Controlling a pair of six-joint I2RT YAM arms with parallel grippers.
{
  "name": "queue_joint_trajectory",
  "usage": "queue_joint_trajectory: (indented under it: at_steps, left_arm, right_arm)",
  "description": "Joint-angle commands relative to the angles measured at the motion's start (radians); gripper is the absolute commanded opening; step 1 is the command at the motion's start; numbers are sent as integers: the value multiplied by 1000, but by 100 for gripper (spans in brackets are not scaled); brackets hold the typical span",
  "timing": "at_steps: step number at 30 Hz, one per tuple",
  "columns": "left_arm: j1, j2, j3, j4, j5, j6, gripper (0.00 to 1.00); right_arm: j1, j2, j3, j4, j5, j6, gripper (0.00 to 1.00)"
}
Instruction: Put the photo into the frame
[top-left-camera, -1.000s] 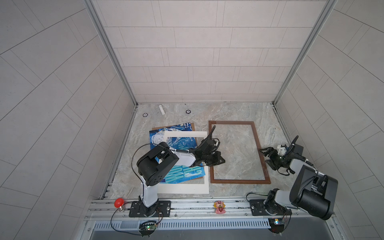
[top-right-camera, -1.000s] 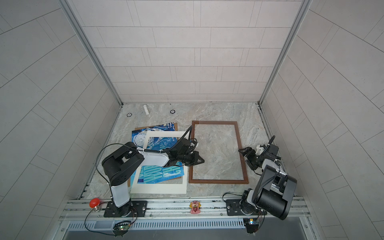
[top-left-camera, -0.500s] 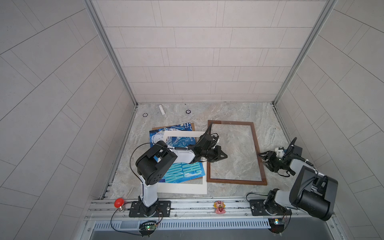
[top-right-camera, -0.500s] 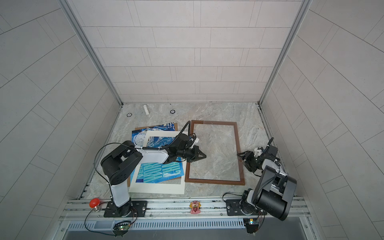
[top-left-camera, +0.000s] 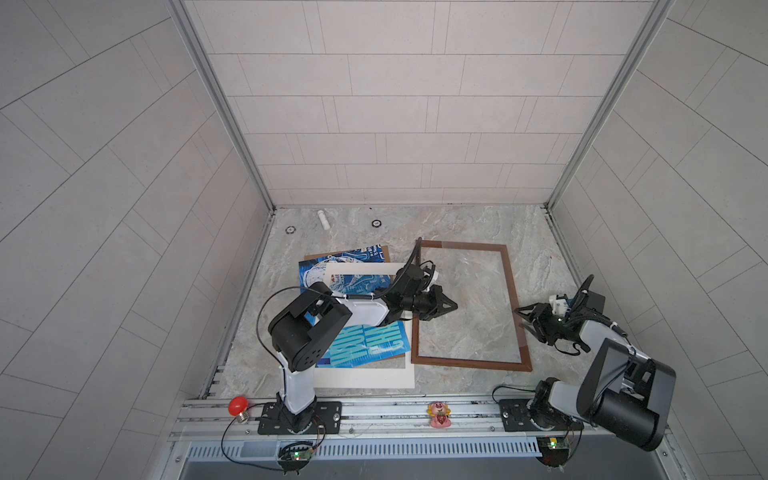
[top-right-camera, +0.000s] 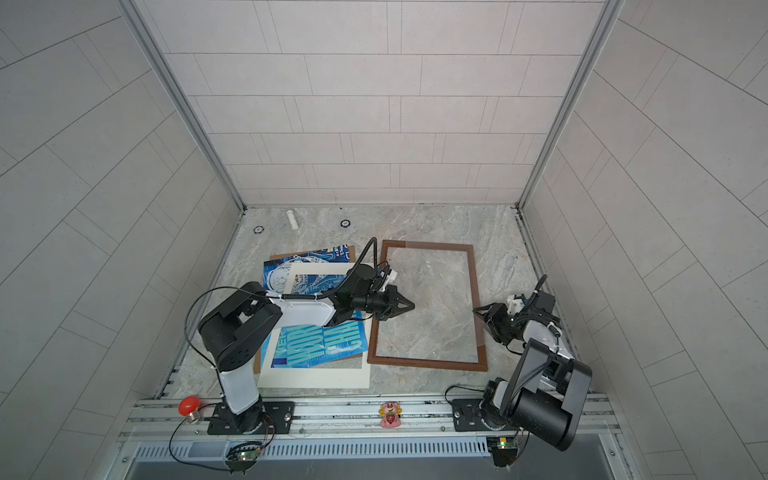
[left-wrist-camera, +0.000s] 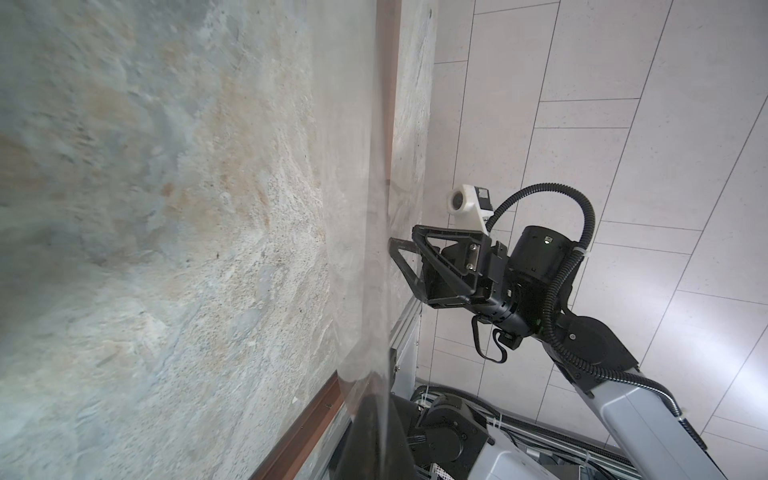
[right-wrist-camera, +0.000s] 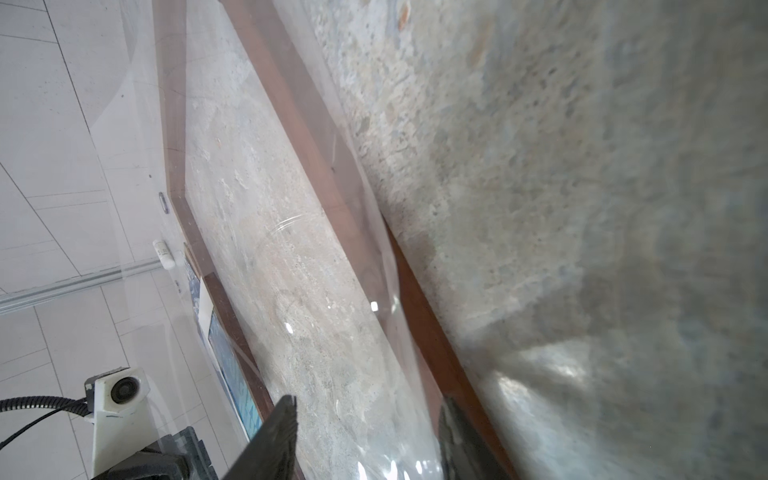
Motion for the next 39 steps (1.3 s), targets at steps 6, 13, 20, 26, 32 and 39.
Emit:
queue_joint_trajectory:
  at_steps: [6,13,20,26,32,39]
  left_arm:
    - [12,-43,-11,10,18,17,0]
    - [17,-56,10,-43,38,61,0]
    - [18,-72,-30,-59,19,71,0]
    - [17,-77,-71,-82,0,133,0]
    - [24,-83,-83,-128,-8,202,0]
    - [40,-96,-117,-148,1,192,0]
  right_arm:
    - [5,-39,-5,-44,-16,-17,38]
    - [5,-62,-23,-21,-23,-10,18]
    - [9,-59,-34,-37,-43,-18,4]
    - [50,-103,-51,-52,-15,-16,0]
    - [78,-135,-73,-64,-6,-7,0]
    - [81,-167,-78,-103,-50,31,0]
